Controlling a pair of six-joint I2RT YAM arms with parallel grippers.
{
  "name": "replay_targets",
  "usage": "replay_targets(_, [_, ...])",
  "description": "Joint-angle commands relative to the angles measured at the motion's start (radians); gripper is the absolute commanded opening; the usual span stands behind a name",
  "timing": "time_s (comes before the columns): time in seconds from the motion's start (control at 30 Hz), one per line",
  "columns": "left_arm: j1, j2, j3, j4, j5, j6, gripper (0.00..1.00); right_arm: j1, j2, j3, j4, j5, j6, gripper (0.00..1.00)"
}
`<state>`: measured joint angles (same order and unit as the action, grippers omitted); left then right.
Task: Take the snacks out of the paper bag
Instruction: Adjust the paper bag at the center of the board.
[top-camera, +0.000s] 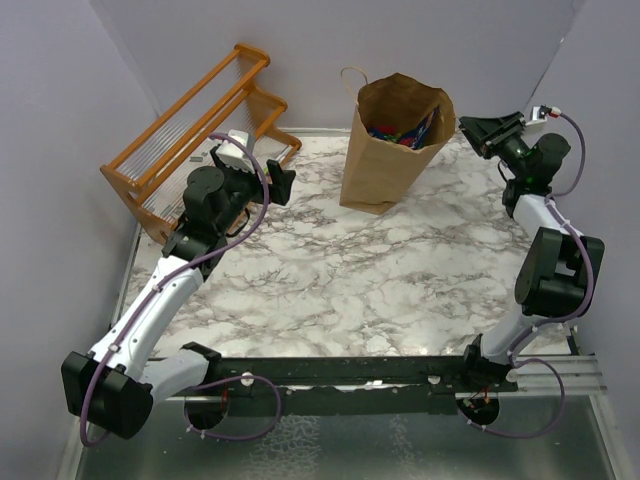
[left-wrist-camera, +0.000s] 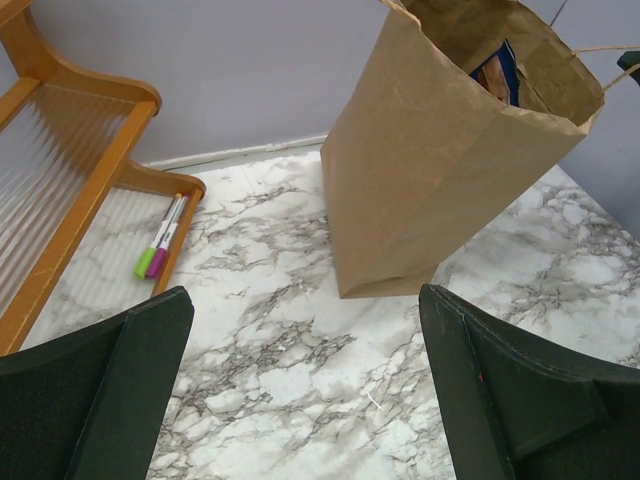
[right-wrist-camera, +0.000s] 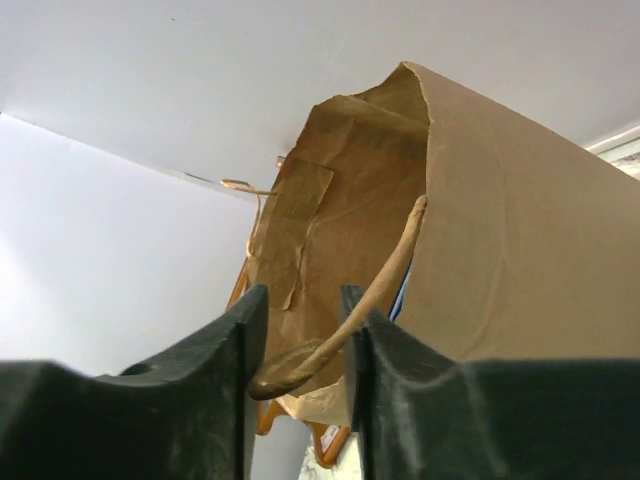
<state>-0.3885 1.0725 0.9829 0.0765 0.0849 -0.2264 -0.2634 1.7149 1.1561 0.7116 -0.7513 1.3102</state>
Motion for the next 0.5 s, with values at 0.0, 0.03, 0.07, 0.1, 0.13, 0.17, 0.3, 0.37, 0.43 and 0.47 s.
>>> replay_targets(0.0, [-0.006, 0.011, -0.004, 0.021, -0.008, 0.004, 0.99, -0.004, 0.015, 0.052, 0.104, -0.055, 0.029, 0.3])
replay_targets(0.03, [-0.006, 0.012, -0.004, 0.021, -0.007, 0.004, 0.99, -0.004, 0.013, 0.056, 0.111, -0.058, 0.027, 0.28])
replay_targets(0.07, [-0.006, 0.013, -0.004, 0.02, -0.005, 0.004, 0.99, -0.003, 0.009, 0.059, 0.107, -0.06, 0.022, 0.25])
replay_targets(0.1, [-0.006, 0.015, -0.004, 0.02, -0.004, 0.004, 0.99, -0.003, 0.006, 0.065, 0.096, -0.062, 0.013, 0.22])
replay_targets(0.13, [-0.006, 0.016, -0.005, 0.022, -0.002, 0.003, 0.99, -0.002, 0.003, 0.071, 0.076, -0.068, 0.007, 0.19])
replay_targets(0.17, [-0.006, 0.018, -0.004, 0.021, -0.001, 0.002, 0.99, 0.001, 0.004, 0.078, 0.05, -0.078, 0.003, 0.15])
replay_targets(0.3, [-0.007, 0.021, 0.0, 0.016, 0.003, -0.001, 0.99, 0.026, 0.019, 0.132, -0.012, -0.152, -0.013, 0.02])
replay_targets(0.37, [-0.007, 0.023, -0.001, 0.016, 0.004, -0.003, 0.99, 0.046, 0.018, 0.144, -0.016, -0.173, -0.007, 0.01])
replay_targets(0.43, [-0.007, 0.026, 0.0, 0.014, 0.005, -0.004, 0.99, 0.076, 0.009, 0.163, -0.044, -0.18, -0.022, 0.01])
replay_targets(0.47, [-0.007, 0.026, -0.001, 0.014, 0.005, -0.004, 0.99, 0.095, 0.005, 0.181, -0.074, -0.182, -0.043, 0.01])
